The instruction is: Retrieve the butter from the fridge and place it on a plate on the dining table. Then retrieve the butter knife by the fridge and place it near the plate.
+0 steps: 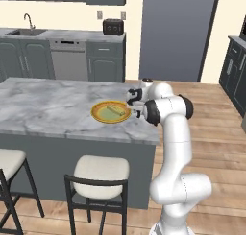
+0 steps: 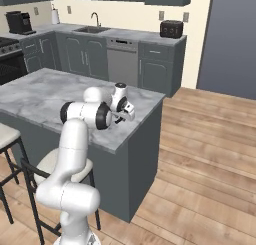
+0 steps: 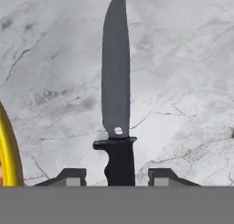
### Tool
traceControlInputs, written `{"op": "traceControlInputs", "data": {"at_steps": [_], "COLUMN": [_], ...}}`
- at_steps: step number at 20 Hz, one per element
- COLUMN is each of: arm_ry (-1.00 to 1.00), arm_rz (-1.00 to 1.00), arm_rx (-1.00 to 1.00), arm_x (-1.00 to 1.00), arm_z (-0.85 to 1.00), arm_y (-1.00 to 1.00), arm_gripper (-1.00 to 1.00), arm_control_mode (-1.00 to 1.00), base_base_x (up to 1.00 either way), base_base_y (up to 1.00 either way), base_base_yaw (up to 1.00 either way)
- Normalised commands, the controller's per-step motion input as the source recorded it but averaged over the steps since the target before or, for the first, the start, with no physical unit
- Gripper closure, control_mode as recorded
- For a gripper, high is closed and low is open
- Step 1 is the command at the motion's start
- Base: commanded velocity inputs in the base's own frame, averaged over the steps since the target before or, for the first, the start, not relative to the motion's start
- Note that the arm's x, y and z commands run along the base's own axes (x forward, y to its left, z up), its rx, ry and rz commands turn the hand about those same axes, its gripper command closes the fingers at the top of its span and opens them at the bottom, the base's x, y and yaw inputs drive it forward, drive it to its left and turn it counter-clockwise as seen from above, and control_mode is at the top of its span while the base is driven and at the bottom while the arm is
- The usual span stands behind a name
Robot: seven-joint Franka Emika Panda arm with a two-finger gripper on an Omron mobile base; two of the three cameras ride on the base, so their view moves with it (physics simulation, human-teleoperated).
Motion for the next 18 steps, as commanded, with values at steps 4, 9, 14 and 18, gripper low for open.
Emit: {"op": "traceControlInputs", "data": {"at_steps": [4,9,14,18], "arm_ry": [0.00,0.01,0.02,0.00], "arm_rz": [0.00,0.00,0.00,0.00], "arm_rx": [0.00,-0.01,-0.06,-0.09], "arm_x": [0.00,-0.17,-0.43,-0.93], "arm_z": [0.00,0.48,0.99,0.94], "arm_y": [0.00,-0.02,-0.03,0.02], "arm_gripper": [-1.00,-1.00,-1.00,-1.00], "arm_control_mode": [-1.00,-1.00,-1.00,-1.00], "base_base_x": [0.00,0.00,0.00,0.00], "base_base_y": [0.00,0.00,0.00,0.00], "base_base_yaw": [0.00,0.00,0.00,0.00]}}
